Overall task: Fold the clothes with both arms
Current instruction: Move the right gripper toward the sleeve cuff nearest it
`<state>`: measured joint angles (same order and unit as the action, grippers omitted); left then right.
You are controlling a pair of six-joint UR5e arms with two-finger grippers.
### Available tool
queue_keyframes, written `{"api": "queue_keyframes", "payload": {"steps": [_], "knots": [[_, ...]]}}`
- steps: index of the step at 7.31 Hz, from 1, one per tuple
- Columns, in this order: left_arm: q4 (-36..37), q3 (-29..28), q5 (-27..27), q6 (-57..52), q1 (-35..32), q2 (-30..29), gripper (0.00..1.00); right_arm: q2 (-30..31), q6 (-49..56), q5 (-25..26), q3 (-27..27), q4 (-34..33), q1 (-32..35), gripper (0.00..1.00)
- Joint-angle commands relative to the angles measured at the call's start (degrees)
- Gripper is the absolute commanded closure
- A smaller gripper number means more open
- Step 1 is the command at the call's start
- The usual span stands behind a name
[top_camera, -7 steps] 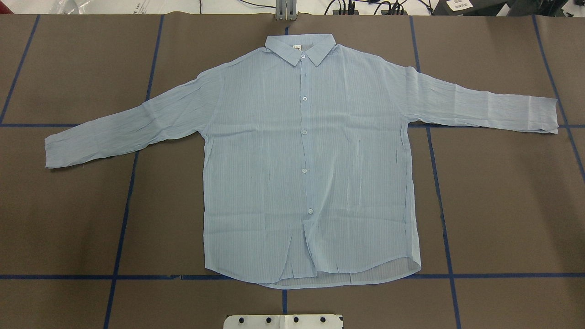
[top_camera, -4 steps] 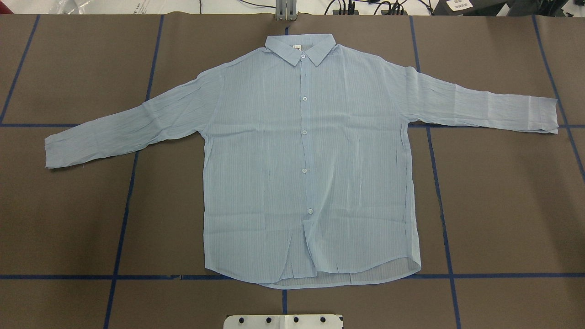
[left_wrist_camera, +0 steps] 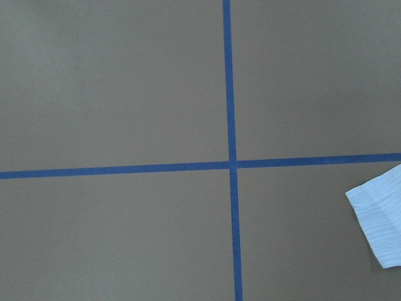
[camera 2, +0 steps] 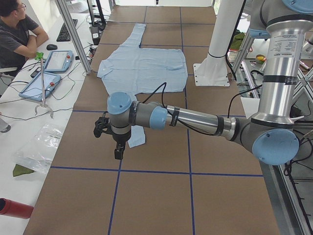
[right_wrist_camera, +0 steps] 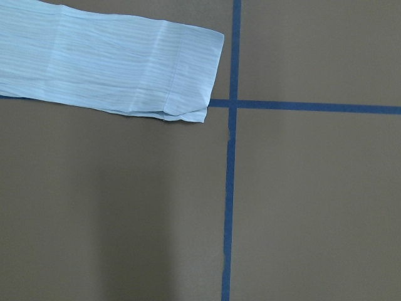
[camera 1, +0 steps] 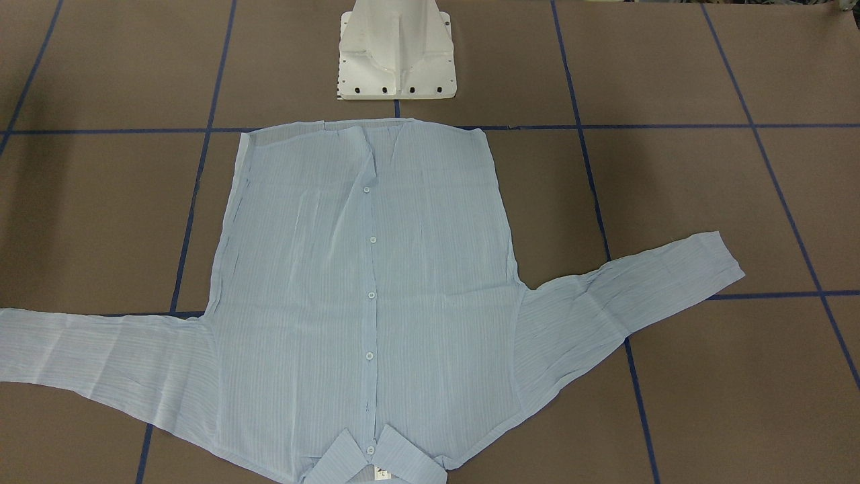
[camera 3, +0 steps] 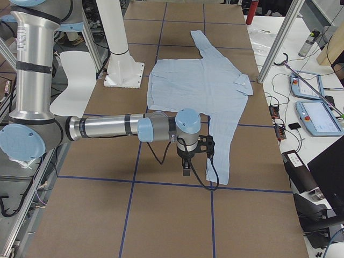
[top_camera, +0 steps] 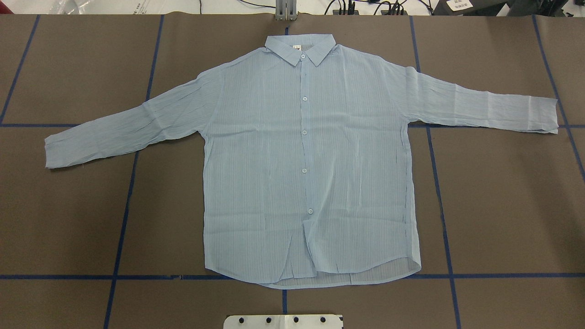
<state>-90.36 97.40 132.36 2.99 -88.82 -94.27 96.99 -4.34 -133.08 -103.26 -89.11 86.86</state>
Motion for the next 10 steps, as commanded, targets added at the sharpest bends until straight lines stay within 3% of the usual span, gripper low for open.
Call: {"api": "queue_keyframes", "payload": {"steps": [1,4,5,7,9,10], "knots": [[-4.9,0.2,2.0,0.0,0.2,-0.3,0.00,-1.6,-1.7,-2.4,4.4,8.5,-1.6,0.00],[-7.1,0.7,2.1,0.4,0.3,-0.8,0.00,-6.6,-29.1,-2.4,7.9,20.7,-14.6,0.00],[-8.5,0.9,2.1,0.4,0.4,-1.4,0.00,-8.4,-30.2,0.1,10.1,21.2,-17.8,0.00],[-12.4,-0.1,2.0,-0.3,0.4,-0.7,0.00,-11.0,-30.1,1.6,15.6,25.2,-18.1,0.00],[-12.5,0.1,2.1,-0.3,0.4,-0.1,0.00,-15.2,-20.9,1.4,29.8,35.5,-17.6,0.00],[-13.1,0.5,2.1,-0.3,0.4,0.3,0.00,-16.1,-19.1,1.7,32.3,35.6,-17.4,0.00]]}}
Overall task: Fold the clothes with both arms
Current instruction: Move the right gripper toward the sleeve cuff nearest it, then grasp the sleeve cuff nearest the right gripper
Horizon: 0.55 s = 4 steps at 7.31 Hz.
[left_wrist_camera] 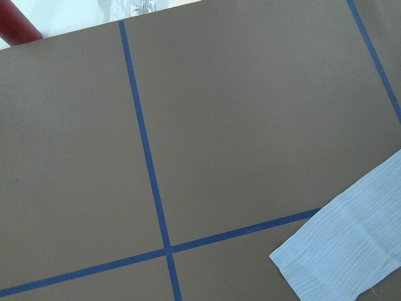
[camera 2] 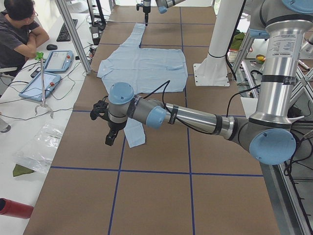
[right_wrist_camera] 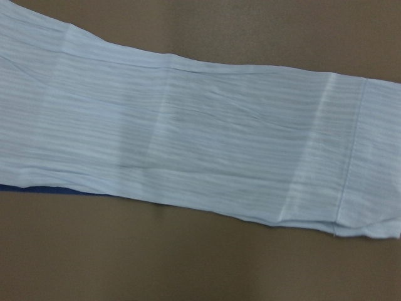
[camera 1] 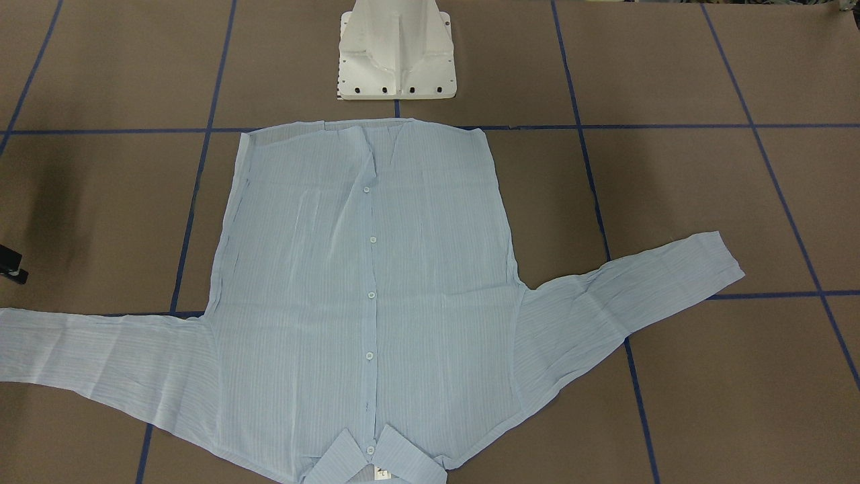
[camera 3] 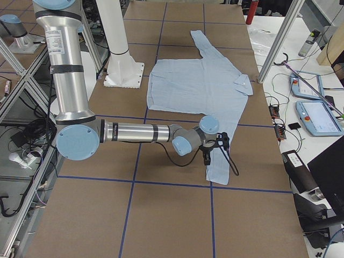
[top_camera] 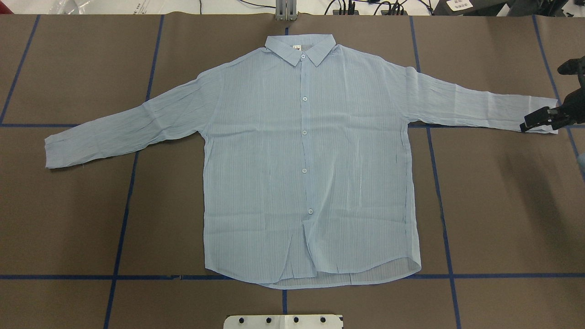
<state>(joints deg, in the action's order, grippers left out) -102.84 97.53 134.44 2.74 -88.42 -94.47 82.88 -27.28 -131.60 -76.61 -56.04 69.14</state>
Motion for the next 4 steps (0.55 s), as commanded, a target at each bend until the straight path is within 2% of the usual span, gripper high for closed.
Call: {"api": "queue_keyframes", "payload": {"steps": [1,2,4], "knots": [[-1.7,0.4,0.0,0.1,0.0,1.1,0.00,-2.1,8.1,0.0,6.8,2.3,2.4,0.00],[-1.7,0.4,0.0,0.1,0.0,1.1,0.00,-3.0,12.6,-0.5,8.8,2.1,4.8,0.00],[-1.7,0.3,0.0,0.0,0.0,1.1,0.00,-6.0,14.5,-0.1,14.4,2.0,6.3,0.01]]}}
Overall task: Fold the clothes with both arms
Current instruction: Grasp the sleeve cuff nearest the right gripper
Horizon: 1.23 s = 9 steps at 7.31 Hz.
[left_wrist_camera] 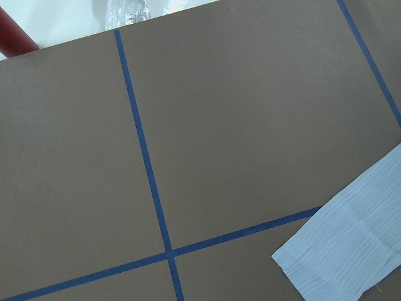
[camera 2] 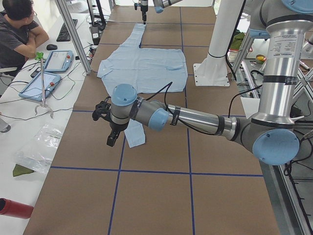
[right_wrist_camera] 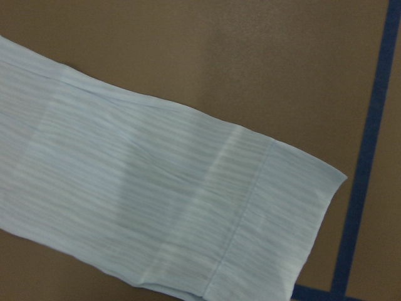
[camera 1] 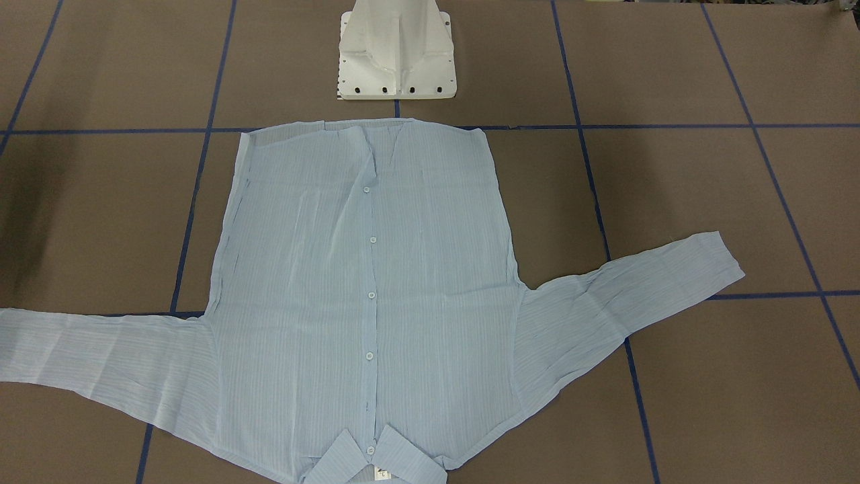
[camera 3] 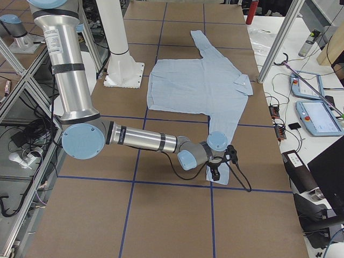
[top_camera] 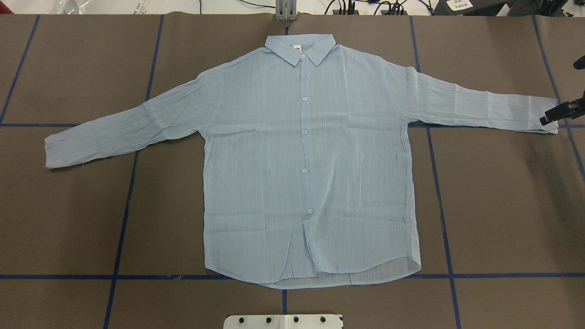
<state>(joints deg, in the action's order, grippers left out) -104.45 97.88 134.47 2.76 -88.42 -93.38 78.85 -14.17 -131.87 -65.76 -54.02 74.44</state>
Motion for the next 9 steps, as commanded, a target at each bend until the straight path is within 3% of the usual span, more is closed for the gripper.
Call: {"api": "queue_keyframes", "payload": {"steps": [1,3,8,9], "knots": [[-0.1,0.0,0.1,0.1,0.0,0.1,0.00,-2.8,1.3,0.6,4.7,0.0,0.9,0.02],[-0.1,-0.4,3.0,0.1,0.0,0.0,0.00,-4.2,1.2,0.8,7.1,0.0,0.4,0.09],[-0.1,-0.1,3.1,0.1,0.0,0.0,0.00,-4.1,1.3,0.8,7.5,-3.0,-0.9,0.17],[-0.1,-0.1,3.1,0.1,0.0,0.0,0.00,-4.3,1.3,0.8,7.4,-3.5,-1.1,0.23]]}}
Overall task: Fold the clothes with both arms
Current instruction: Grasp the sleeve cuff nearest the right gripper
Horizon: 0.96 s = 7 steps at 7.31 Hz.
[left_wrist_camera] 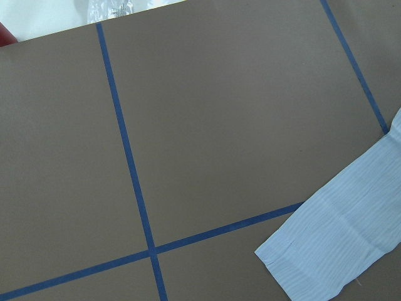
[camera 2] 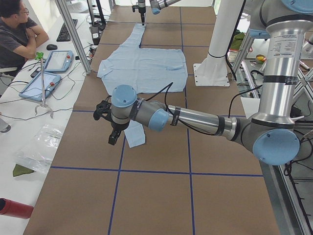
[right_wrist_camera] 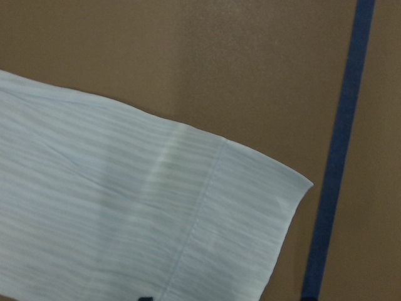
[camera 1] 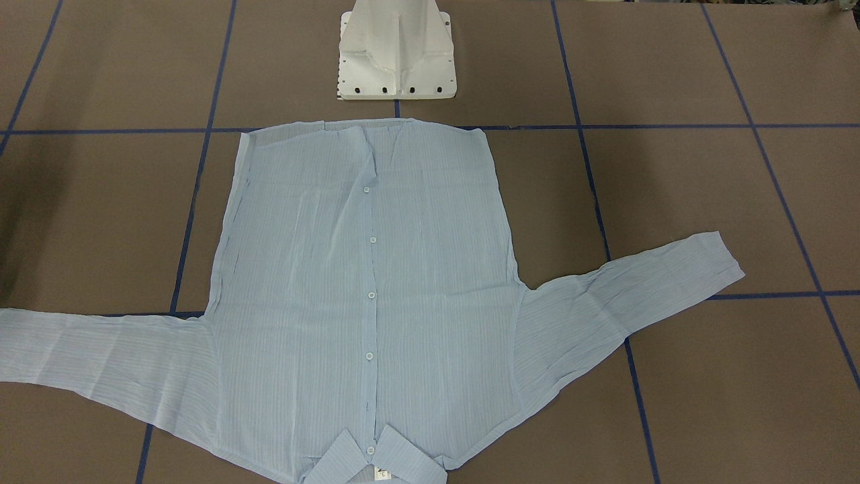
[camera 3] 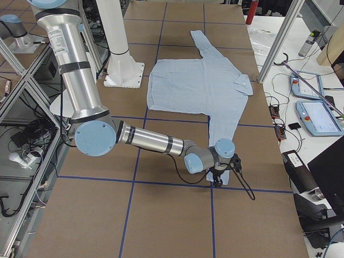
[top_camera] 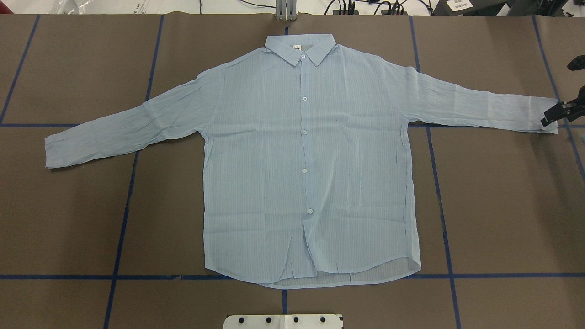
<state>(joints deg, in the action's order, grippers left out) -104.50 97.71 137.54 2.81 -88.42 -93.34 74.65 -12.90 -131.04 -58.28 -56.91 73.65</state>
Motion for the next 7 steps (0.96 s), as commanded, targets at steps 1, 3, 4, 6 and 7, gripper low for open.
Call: {"api": "queue_keyframes", "payload": {"steps": [1,3,4,6,7], "knots": [[0.0,0.0,0.0,0.0,0.0,0.0,0.00,-0.1,0.3,0.0,-0.1,-1.3,-0.3,0.32],[0.0,0.0,0.0,0.0,0.0,0.0,0.00,-0.1,0.2,-0.1,-0.1,-1.4,-0.4,0.39],[0.0,0.1,0.0,0.0,0.0,0.0,0.00,-0.1,0.1,-0.1,-0.1,-1.4,-0.4,0.49],[0.0,0.1,-0.1,0.0,0.0,-0.1,0.00,-0.1,0.1,-0.1,-0.1,-1.4,-0.4,0.64],[-0.1,0.1,-0.1,0.0,0.0,-0.2,0.00,-0.1,0.2,-0.1,-0.1,-1.4,-0.4,0.80]]}}
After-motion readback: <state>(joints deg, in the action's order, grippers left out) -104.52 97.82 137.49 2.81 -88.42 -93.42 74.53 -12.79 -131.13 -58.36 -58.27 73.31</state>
